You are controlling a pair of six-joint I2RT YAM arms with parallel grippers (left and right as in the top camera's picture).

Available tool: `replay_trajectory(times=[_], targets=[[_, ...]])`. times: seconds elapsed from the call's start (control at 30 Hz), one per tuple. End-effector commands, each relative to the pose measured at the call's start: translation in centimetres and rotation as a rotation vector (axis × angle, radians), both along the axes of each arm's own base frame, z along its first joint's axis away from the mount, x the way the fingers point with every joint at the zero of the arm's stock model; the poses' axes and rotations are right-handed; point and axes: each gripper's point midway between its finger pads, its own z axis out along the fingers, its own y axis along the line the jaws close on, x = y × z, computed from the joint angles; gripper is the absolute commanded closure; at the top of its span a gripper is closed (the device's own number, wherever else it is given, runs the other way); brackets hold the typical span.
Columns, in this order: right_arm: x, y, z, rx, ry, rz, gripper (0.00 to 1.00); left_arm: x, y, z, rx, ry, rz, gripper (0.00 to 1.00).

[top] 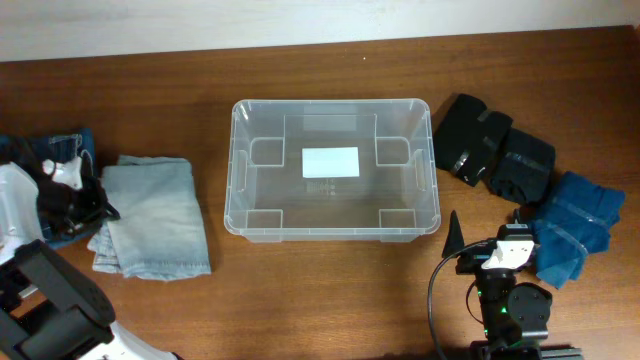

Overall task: Pack container
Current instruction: 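Grasp the light-blue jeans with the left gripper and lift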

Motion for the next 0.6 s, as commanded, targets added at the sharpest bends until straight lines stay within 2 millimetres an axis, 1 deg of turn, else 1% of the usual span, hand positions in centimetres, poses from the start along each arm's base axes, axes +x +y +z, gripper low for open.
replay_trajectory(times=[0.0,0.1,0.2,0.3,0.43,0.57], targets=[[0.0,-0.3,-0.2,0.005,0.005,-0.018,0.02,1.1,0.1,2.0,-0.02,-0.032,0.074,0.99],[0.0,-0.3,-0.2,0.004,0.005,-0.018,0.02,1.4,0.3,3.1,-0.018,-0.036,0.108,0.99],[0.0,-0.3,-0.3,0.004,0.005,-0.018,0.02,2.0,-0.1,4.7,-0.032,-0.059,0.11,0.99],[0.0,-0.3,-0.3,0.004,0.005,-0.018,0.02,3.0,-0.6,7.0,-0.038,-0.102,0.102,0.99],[0.0,-0.3,-0.3,0.004,0.005,-0.018,0.02,4.6,-1.5,11.5,-0.008,-0.18,0.089,0.99],[0.0,-0.3,-0.2,0.004,0.005,-0.019,0.02,6.3,-4.2,16.9,0.028,-0.296,0.015,0.99]])
